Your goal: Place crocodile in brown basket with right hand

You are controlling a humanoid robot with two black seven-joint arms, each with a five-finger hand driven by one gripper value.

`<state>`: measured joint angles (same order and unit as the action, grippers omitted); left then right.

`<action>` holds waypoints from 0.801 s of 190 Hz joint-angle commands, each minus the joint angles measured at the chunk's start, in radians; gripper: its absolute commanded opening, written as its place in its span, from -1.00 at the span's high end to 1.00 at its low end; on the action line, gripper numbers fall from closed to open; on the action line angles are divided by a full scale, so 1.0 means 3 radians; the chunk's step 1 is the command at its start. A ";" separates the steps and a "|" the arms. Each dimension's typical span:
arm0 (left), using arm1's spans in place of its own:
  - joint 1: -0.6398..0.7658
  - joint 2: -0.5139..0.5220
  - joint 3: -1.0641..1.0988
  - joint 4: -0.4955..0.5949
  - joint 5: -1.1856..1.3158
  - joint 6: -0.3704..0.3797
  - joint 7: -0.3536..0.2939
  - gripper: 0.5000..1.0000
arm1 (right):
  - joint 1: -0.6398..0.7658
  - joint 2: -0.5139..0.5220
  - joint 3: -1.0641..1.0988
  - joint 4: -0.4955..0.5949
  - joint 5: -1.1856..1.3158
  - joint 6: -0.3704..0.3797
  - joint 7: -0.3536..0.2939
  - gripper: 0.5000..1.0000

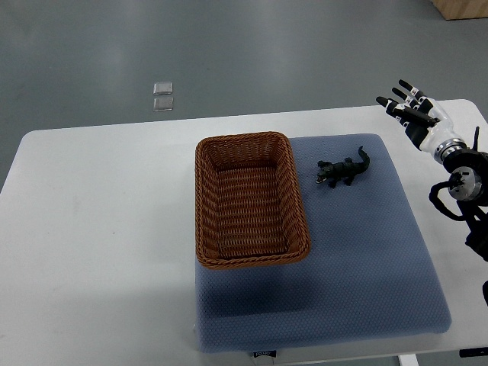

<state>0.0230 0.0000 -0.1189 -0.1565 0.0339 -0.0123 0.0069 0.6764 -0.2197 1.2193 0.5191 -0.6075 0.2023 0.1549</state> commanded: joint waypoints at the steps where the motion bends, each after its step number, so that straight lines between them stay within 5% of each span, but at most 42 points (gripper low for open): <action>1: 0.0000 0.0000 -0.0003 0.0000 -0.0001 0.0000 -0.0003 -1.00 | -0.0005 0.0006 0.0001 0.0003 0.0000 0.0001 0.0000 -0.72; 152: 0.0005 0.0000 -0.0003 0.0000 -0.0001 0.0010 -0.0003 -1.00 | -0.0015 -0.0019 0.0006 0.0003 0.0005 0.0026 0.0000 -0.71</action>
<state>0.0244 0.0000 -0.1197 -0.1562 0.0339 -0.0089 0.0061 0.6711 -0.2245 1.2211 0.5201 -0.6068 0.2085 0.1549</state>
